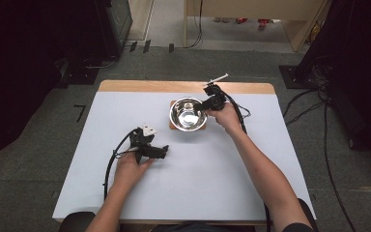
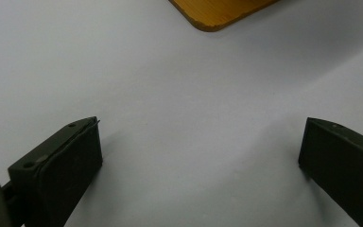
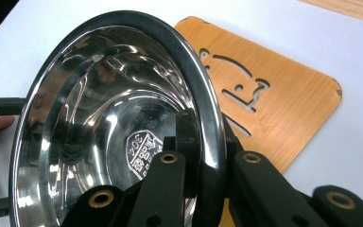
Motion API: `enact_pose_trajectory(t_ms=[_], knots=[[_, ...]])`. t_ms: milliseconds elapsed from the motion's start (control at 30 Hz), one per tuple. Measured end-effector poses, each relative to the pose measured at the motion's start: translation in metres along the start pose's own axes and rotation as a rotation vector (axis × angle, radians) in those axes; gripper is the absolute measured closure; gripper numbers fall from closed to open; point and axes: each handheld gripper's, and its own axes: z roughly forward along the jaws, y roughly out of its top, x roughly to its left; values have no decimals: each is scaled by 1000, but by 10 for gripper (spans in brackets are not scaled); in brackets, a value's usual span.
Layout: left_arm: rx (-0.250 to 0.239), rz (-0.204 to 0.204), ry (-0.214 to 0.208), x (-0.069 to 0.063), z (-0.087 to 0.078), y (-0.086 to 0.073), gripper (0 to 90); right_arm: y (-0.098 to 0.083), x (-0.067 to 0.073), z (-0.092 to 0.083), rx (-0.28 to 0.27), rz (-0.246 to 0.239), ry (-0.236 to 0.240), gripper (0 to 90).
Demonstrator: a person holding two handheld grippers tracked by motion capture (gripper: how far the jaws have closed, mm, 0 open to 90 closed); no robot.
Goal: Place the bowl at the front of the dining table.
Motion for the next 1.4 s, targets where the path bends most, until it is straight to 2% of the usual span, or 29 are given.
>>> enact_pose_trajectory(t_ms=[633, 833, 1133, 1367, 1400], knots=[[2, 3, 0, 0, 0, 0, 1, -1, -10, 11, -1, 29, -54, 870], [2, 1, 1, 0, 0, 0, 1, -2, -16, 11, -37, 61, -63, 872], [3, 3, 1, 0, 0, 0, 1, -6, -20, 14, -81, 79, -100, 875], [0, 1, 1, 0, 0, 0, 1, -10, -27, 17, -106, 137, -79, 869], [1, 1, 1, 0, 0, 0, 1, -10, -28, 18, -112, 128, -78, 868]])
